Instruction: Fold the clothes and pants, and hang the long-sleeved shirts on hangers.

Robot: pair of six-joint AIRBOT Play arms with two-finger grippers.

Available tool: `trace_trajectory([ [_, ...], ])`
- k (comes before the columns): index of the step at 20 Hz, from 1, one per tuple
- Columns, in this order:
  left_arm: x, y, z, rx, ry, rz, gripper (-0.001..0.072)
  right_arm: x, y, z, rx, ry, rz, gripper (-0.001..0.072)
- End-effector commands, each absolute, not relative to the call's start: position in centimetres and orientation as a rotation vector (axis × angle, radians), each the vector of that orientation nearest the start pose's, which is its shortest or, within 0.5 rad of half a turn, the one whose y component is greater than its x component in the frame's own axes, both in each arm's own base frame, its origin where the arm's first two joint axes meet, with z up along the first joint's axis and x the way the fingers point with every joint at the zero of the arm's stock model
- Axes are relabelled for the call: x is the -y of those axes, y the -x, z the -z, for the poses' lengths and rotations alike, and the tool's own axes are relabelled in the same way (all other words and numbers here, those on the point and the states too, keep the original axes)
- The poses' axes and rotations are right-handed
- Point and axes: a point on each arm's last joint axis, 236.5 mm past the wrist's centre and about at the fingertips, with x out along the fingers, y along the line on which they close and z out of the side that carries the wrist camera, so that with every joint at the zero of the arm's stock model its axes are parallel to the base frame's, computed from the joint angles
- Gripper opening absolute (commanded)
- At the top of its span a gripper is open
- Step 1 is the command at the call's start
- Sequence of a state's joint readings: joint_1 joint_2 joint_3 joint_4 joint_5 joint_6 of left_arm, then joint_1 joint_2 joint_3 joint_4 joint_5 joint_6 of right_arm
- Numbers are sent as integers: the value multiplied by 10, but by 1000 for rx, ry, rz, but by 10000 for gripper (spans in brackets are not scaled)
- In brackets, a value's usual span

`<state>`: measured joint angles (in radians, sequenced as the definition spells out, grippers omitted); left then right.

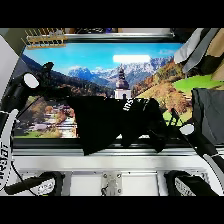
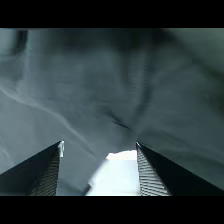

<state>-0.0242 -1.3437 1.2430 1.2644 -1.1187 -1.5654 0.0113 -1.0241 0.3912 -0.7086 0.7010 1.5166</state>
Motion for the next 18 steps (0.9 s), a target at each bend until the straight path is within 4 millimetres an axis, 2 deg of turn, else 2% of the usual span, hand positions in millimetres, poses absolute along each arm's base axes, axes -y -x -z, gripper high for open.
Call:
trace_trajectory([
  [1,74,-412,-25,-1213,266,182,4,-137,-293,91,-1176,-932,-112,483],
  [2,74,-412,-25,-1213,265,182,4,-137,-293,91,-1175,-936,-113,435],
  [4,74,-412,-25,-1213,265,182,4,-139,-292,90,-1174,-906,-140,75],
  [5,74,-413,-25,-1212,265,182,4,-142,-293,85,-1176,-875,-182,15],
  [7,65,-416,-34,-1183,255,164,4,-147,-296,63,-1183,-789,-292,14],
  [8,54,-423,-51,-1139,242,146,4,-143,-301,41,-1181,-731,-348,14],
  [9,43,-431,-77,-1074,243,131,4,-133,-311,10,-1157,-663,-397,14],
  [10,31,-439,-115,-984,242,114,3,-121,-321,-27,-1113,-607,-428,14],
  [12,14,-442,-205,-773,232,94,4,-92,-340,-118,-976,-507,-435,14],
  [13,10,-435,-249,-671,220,91,4,-80,-346,-172,-872,-453,-437,14],
  [15,11,-407,-335,-473,189,99,4,-65,-348,-275,-644,-365,-415,14],
  [16,13,-386,-375,-375,175,105,4,-60,-343,-322,-530,-322,-399,14],
  [18,20,-338,-440,-206,142,118,4,-57,-324,-410,-292,-236,-373,14],
])
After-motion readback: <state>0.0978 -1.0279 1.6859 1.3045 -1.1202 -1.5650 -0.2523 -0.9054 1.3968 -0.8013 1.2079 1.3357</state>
